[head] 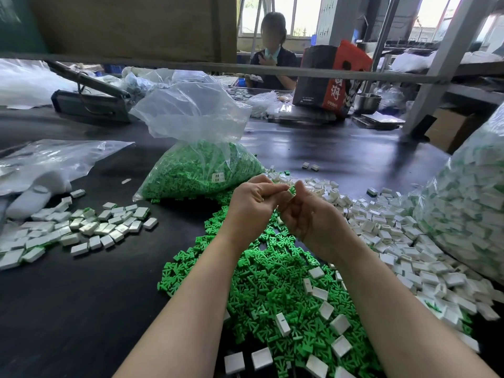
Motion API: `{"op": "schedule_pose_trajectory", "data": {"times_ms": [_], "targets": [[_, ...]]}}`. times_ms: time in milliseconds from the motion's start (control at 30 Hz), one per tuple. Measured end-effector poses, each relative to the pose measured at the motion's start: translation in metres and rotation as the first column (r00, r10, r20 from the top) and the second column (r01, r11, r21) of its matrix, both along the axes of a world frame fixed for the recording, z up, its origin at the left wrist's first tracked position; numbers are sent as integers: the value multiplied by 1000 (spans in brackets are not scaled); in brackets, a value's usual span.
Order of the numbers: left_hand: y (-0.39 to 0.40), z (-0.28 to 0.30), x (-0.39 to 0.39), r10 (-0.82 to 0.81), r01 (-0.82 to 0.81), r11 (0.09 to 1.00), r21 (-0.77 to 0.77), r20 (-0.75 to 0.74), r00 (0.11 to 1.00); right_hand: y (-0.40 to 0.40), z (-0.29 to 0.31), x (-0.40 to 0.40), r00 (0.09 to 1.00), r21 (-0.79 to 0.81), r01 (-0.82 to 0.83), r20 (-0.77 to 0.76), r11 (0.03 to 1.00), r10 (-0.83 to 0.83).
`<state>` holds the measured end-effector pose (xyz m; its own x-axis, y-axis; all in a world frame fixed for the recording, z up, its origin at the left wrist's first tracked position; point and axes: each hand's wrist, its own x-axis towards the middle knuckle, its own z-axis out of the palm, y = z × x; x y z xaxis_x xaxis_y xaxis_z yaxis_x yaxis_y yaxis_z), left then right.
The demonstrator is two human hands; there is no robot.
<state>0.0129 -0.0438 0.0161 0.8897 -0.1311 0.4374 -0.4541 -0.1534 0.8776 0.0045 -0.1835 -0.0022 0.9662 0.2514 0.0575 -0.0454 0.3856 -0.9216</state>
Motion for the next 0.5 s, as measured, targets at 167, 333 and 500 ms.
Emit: {"op": "schedule_pose_trajectory", "data": {"times_ms": [167,333,500], "targets": [[0,1,-2,-8,8,1000,1,-4,1000,-1,0,0,1000,13,7,-23,1000,-7],[0,1,-1,-7,7,1000,-9,7,1000,2,0,0,999,43,12,-34,999,-11],[1,4,-1,-16,16,1000,-24,-11,1000,2,3,-1,999,27,12,-43,1000,-11]]}}
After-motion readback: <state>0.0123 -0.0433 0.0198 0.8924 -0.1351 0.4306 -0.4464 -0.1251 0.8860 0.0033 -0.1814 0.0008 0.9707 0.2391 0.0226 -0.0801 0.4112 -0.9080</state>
